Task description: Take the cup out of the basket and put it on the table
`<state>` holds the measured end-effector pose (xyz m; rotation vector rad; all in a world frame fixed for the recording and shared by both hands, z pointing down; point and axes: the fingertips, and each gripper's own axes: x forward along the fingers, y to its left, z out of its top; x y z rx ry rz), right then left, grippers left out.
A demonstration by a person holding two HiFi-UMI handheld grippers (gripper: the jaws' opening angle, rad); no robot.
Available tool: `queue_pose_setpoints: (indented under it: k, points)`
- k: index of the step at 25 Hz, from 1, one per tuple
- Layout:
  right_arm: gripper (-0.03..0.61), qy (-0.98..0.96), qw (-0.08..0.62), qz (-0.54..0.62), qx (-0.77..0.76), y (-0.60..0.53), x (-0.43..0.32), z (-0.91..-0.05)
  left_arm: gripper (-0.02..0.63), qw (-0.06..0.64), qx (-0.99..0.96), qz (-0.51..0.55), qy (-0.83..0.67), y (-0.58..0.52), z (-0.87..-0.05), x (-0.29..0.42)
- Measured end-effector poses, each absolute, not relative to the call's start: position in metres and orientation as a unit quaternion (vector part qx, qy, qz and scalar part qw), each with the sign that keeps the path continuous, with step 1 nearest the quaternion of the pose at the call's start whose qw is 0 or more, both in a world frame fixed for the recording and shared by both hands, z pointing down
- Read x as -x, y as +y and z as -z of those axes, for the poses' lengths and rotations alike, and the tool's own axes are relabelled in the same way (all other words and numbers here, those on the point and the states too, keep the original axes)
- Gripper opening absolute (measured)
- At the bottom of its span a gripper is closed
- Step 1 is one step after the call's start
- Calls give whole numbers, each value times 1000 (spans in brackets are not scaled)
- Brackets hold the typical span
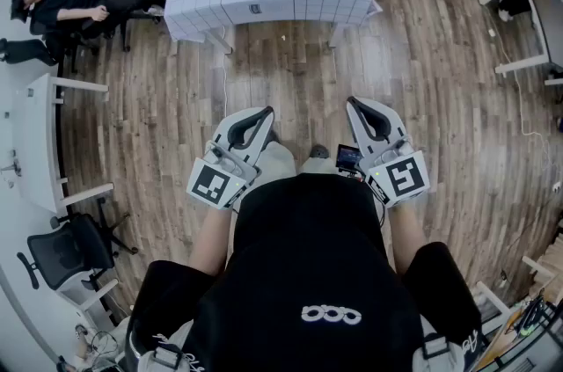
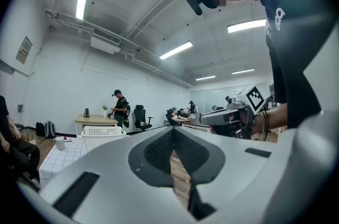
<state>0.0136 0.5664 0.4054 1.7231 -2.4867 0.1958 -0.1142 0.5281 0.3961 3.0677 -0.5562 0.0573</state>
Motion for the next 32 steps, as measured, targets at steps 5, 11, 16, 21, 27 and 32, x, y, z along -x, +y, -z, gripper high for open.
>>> queue_pose_setpoints:
  k: [5, 11, 16, 21, 27, 32]
  points:
    - [23, -818, 50, -68, -569, 565, -17, -405, 8, 7, -983, -13, -181, 524, -390, 111]
    - [23, -820, 44, -71, -566, 562, -27, -409, 8, 16, -982, -21, -187, 519, -395, 103]
    - [23, -826, 49, -82, -556, 551, -35, -420, 8, 18, -979, -25, -201, 509, -400, 92]
    - [23, -836, 63, -87, -538, 526, -34, -429, 8, 25, -977, -22, -211, 489, -407, 88]
    - [24, -838, 69, -80, -535, 455, -35, -430, 8, 31, -977, -9, -212, 417, -413, 85]
    - [25, -835, 63, -92, -539, 383, -28, -426, 8, 30, -979, 0, -204, 340, -403, 89]
